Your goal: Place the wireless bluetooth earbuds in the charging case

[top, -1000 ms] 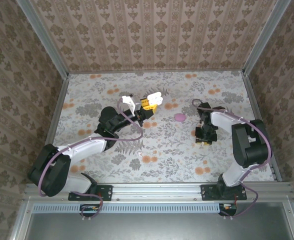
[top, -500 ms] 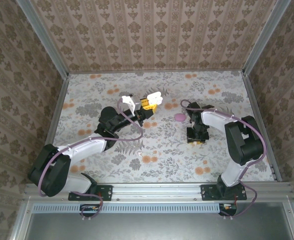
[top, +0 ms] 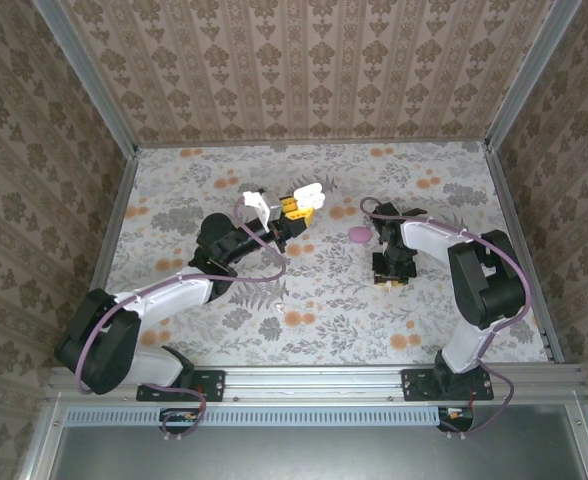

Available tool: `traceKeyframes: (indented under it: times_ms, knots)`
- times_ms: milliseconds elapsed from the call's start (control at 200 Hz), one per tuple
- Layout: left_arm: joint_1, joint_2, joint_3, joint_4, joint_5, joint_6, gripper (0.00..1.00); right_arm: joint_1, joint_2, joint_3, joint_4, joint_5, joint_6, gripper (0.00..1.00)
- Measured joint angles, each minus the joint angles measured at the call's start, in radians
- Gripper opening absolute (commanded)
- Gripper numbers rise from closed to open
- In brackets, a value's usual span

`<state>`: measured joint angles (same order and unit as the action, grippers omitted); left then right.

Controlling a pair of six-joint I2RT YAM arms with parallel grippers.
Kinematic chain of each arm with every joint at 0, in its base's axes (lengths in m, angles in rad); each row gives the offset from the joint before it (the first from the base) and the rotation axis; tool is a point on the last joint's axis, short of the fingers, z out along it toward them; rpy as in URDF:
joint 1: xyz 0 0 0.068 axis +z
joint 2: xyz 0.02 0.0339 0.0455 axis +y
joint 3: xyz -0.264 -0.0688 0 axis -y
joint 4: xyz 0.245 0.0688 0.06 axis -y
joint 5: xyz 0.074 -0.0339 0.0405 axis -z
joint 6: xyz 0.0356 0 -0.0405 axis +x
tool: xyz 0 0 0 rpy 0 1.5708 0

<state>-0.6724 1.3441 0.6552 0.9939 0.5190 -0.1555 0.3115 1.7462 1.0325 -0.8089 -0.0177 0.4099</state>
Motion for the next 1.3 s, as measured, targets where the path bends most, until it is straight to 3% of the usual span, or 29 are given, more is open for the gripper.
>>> traceKeyframes:
  times_ms: [1185,1300]
  knots:
    - [0.001,-0.011,-0.001,-0.003,-0.003,0.000,0.14,0.002,0.021,0.026,-0.015,0.029,-0.097,0.38]
    - [0.001,-0.011,-0.001,-0.007,-0.003,0.000,0.14,0.004,0.021,0.025,-0.030,0.029,-0.097,0.35]
